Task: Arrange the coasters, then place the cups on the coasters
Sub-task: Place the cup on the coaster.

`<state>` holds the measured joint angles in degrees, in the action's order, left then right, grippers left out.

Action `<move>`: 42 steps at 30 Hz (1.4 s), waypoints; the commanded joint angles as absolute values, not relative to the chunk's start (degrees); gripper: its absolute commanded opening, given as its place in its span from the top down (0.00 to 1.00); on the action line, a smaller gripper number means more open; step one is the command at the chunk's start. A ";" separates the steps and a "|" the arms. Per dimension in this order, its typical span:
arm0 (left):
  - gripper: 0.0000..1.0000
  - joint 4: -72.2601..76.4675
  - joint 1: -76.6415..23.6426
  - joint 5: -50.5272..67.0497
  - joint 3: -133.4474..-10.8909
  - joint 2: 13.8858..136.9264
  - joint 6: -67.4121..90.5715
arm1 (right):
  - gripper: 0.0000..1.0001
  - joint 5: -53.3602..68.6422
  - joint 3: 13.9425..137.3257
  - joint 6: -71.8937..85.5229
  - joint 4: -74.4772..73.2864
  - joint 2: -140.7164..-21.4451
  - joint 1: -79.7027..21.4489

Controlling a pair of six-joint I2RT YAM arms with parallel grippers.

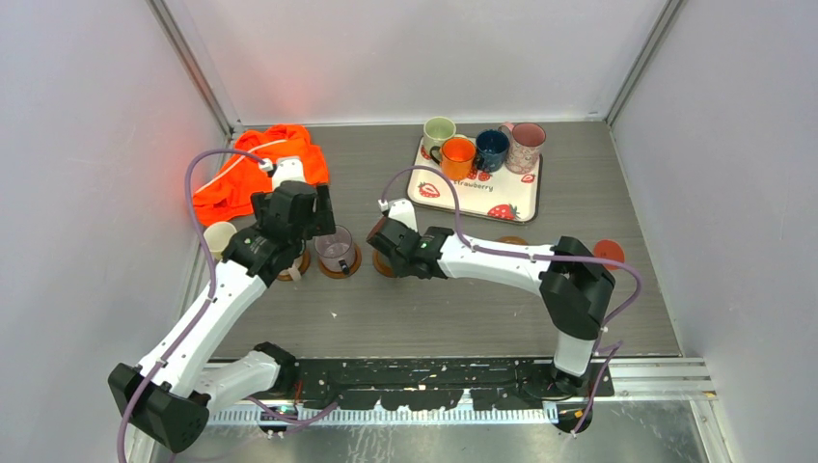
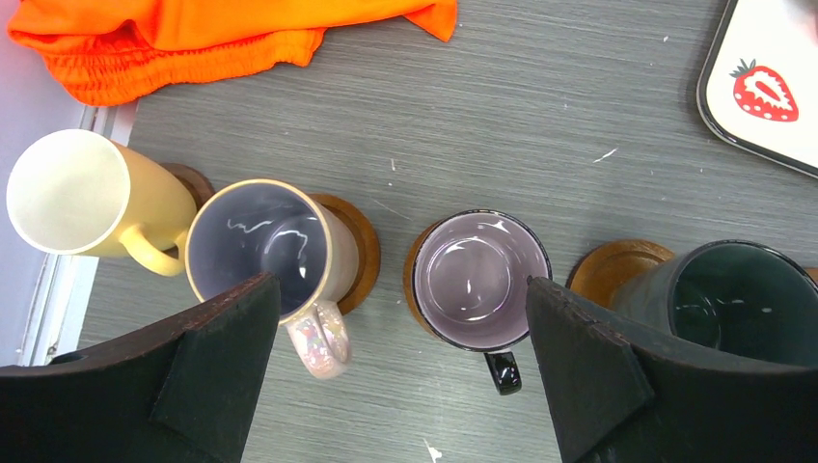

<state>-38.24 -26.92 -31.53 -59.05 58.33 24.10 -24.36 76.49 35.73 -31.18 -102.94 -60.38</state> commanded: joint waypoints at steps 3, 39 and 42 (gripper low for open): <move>0.00 -37.04 -26.63 -30.29 -60.16 58.27 25.04 | 0.99 -27.30 79.23 35.59 -25.56 -103.44 -60.49; 0.00 -36.43 -26.63 -29.00 -59.85 58.01 24.83 | 0.49 -24.30 78.20 37.17 -25.89 -105.51 -60.77; 0.00 -36.40 -26.63 -29.00 -59.82 57.92 24.82 | 0.43 -24.22 78.41 37.26 -27.19 -104.43 -60.85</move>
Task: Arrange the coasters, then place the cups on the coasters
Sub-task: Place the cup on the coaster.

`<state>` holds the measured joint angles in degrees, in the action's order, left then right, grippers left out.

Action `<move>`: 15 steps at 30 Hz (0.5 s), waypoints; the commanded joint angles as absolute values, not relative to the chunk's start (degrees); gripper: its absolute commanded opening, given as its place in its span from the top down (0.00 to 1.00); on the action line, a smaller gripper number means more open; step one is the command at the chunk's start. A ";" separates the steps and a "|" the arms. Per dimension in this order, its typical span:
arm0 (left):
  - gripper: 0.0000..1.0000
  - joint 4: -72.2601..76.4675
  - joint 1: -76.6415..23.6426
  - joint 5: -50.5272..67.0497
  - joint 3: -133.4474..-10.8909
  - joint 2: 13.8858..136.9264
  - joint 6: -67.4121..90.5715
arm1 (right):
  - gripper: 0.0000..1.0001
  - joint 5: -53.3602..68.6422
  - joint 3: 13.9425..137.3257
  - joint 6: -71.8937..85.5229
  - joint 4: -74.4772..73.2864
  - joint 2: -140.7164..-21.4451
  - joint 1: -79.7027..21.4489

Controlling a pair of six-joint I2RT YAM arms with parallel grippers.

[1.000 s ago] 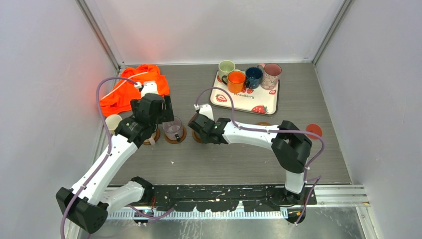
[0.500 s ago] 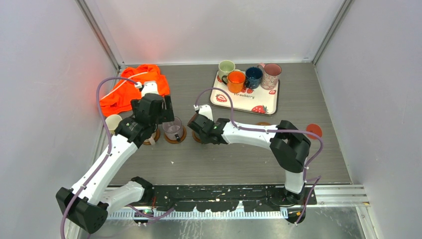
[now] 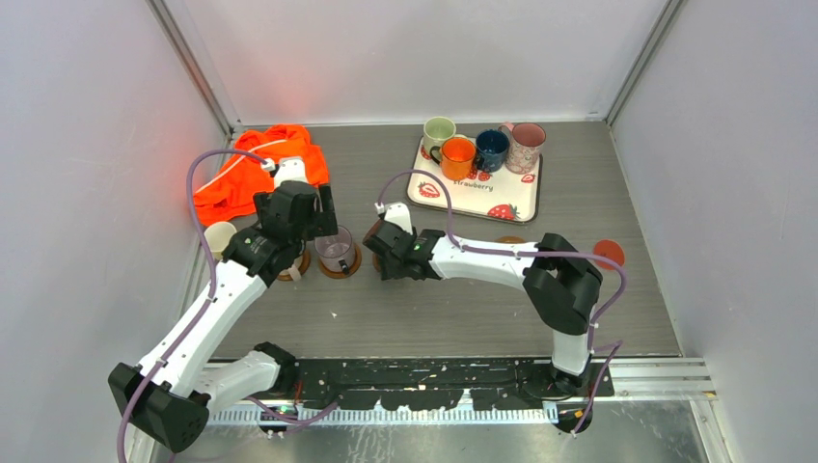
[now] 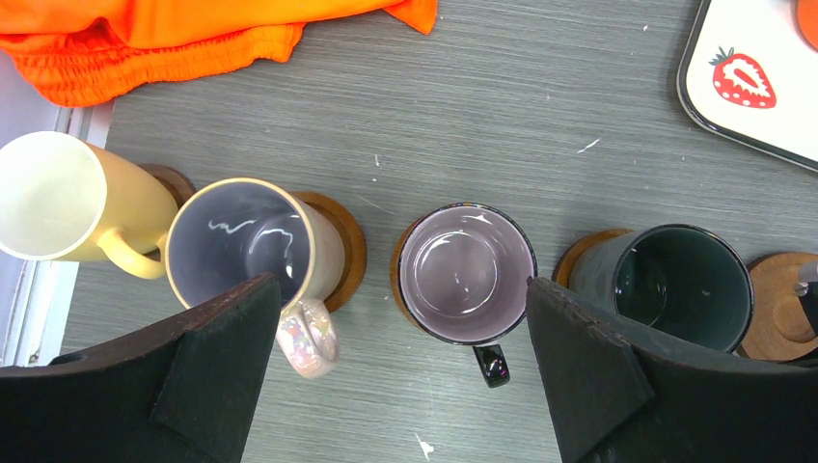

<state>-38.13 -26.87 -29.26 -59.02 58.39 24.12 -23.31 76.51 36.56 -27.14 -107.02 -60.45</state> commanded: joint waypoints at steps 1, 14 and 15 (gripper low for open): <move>0.00 -36.39 -26.63 -29.00 -59.81 57.85 24.82 | 0.40 -24.30 78.45 37.27 -27.57 -103.82 -60.80; 0.00 -36.30 -26.63 -27.73 -59.89 57.31 24.52 | 0.08 -27.63 82.02 34.65 -34.06 -94.90 -54.04; 0.00 -36.34 -26.63 -27.64 -59.92 57.24 24.52 | 0.07 -27.68 82.15 34.63 -34.22 -94.56 -52.38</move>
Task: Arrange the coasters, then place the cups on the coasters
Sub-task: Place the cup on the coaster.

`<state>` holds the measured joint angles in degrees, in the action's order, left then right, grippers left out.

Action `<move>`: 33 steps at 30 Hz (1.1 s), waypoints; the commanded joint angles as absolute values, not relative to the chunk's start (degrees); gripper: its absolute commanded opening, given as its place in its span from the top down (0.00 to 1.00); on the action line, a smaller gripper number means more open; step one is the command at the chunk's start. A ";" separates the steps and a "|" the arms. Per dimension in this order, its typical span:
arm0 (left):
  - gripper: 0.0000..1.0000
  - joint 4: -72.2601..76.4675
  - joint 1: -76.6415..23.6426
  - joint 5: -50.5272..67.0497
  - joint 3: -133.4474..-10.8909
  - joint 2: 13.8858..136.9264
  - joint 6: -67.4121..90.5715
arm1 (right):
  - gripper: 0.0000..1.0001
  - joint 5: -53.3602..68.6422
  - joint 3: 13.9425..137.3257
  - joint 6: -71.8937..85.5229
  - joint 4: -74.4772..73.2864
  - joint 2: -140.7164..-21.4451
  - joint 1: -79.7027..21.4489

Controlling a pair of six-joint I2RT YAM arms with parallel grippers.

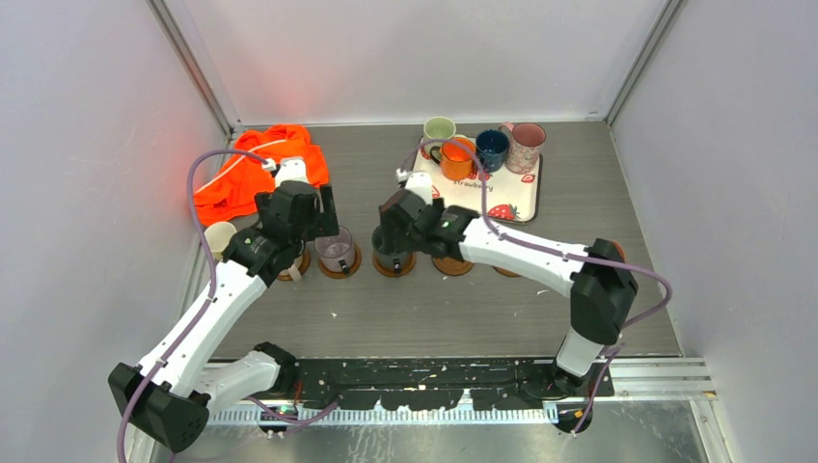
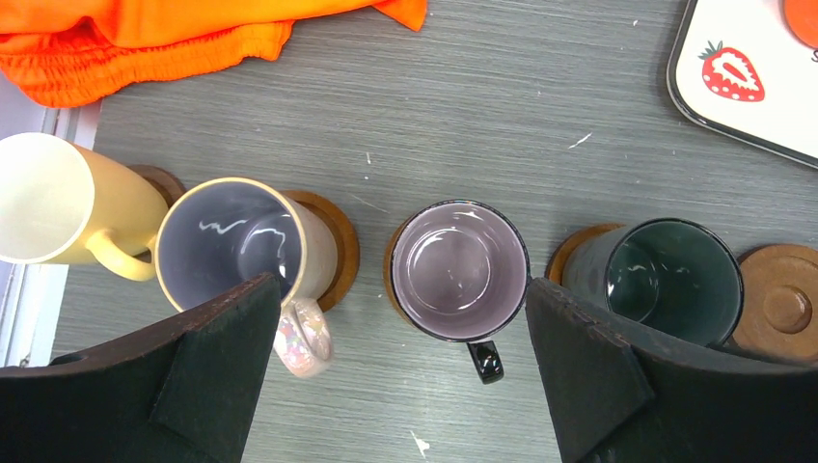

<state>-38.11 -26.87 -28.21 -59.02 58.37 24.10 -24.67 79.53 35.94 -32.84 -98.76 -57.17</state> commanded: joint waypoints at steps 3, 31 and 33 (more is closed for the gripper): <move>0.00 -36.22 -26.63 -27.34 -59.84 57.22 24.52 | 0.00 -27.46 82.97 34.24 -34.72 -93.56 -47.15; 0.00 -35.54 -26.63 -25.80 -59.48 57.75 24.43 | 0.31 -28.58 107.92 34.60 -33.51 -116.75 -19.03; 0.00 -35.42 -26.63 -25.75 -59.41 57.66 24.36 | 0.33 -28.52 109.11 34.72 -33.81 -118.20 -18.63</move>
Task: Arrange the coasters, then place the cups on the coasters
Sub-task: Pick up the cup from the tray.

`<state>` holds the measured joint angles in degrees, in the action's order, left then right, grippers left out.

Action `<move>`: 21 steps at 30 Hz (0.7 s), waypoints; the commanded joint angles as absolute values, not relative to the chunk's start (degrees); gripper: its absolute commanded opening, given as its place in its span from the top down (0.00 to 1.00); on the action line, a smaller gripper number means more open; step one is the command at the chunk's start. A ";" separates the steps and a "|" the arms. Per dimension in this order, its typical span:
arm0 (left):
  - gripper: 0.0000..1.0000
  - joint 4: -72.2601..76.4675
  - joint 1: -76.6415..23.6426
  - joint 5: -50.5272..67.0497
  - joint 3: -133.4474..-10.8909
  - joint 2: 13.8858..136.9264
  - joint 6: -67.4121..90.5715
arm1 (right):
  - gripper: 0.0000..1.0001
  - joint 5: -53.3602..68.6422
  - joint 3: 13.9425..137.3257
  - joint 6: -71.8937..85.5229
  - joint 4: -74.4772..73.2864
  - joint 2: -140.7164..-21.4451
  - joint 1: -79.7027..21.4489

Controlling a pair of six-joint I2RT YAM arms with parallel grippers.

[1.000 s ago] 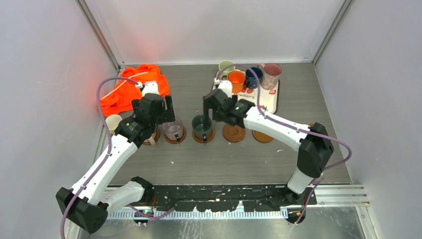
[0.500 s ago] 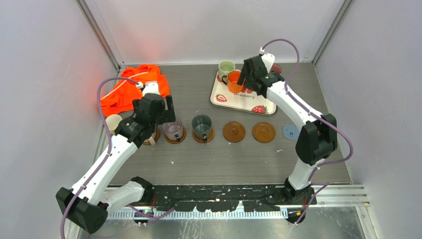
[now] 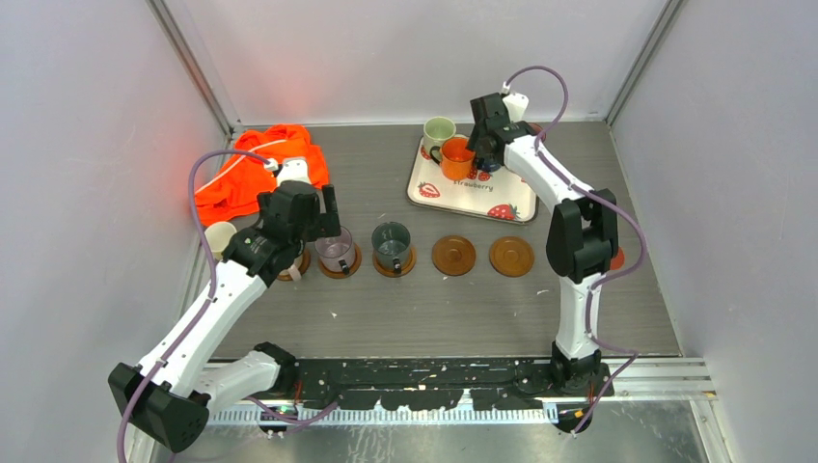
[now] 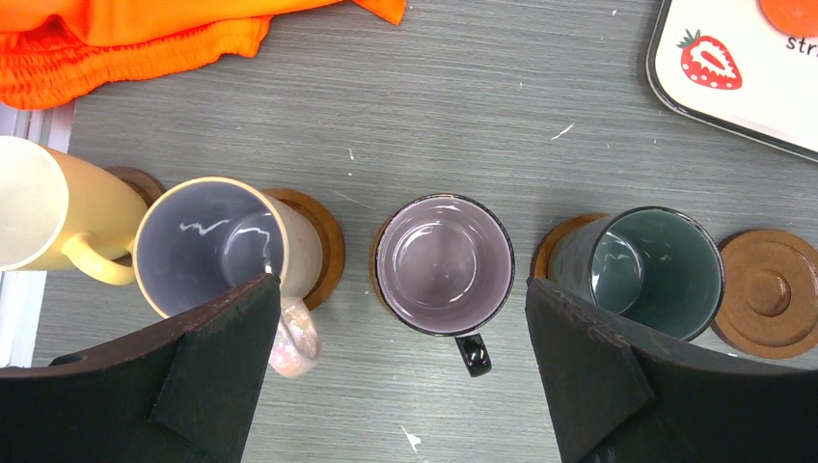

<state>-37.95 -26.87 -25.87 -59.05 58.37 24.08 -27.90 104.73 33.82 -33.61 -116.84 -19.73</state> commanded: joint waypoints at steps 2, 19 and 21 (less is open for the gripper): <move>0.00 -35.42 -26.63 -25.71 -59.37 57.66 24.35 | 0.36 -28.77 109.90 34.84 -34.02 -119.45 -18.29; 0.00 -35.33 -26.63 -26.10 -59.28 57.74 24.26 | 0.39 -23.71 113.77 37.33 -33.78 -126.81 -16.96; 0.00 -35.33 -26.63 -26.10 -59.23 57.83 24.20 | 0.39 -23.12 114.05 37.75 -33.79 -127.44 -16.95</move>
